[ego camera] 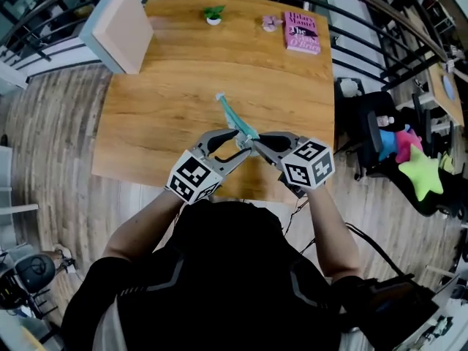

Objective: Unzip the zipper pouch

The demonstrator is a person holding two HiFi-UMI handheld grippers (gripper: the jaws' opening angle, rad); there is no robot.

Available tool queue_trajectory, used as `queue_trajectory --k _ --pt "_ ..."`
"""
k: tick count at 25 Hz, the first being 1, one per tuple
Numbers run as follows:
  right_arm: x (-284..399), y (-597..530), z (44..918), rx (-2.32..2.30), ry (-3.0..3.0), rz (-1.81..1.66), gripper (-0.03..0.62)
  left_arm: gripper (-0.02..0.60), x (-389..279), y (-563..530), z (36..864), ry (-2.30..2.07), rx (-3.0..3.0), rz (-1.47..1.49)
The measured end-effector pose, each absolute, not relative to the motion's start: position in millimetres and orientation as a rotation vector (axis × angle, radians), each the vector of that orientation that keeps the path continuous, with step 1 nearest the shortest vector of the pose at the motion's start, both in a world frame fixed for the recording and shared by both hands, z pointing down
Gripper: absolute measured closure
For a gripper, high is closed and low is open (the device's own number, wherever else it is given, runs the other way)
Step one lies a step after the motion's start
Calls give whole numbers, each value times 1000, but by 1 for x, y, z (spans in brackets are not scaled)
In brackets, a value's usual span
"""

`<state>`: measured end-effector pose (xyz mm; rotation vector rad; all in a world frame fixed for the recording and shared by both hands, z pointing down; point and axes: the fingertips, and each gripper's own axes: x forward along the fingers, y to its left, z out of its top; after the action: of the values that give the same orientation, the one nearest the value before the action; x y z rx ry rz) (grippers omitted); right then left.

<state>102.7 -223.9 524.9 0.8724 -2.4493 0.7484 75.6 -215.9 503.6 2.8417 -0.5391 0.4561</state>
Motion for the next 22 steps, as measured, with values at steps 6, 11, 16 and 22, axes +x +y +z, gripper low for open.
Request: queue_trajectory --k 6,11,16,22 --pt "102 -223 491 939 -2454 737 543 396 82 -223 477 -470 2898 381" --pt "102 -223 474 967 -2455 724 543 467 80 -223 457 -474 2947 337" --pt "96 -226 464 946 -2487 698 543 548 77 -224 448 -485 2976 348" --pt "91 -222 460 881 -2510 680 543 549 71 -221 444 -514 2910 335"
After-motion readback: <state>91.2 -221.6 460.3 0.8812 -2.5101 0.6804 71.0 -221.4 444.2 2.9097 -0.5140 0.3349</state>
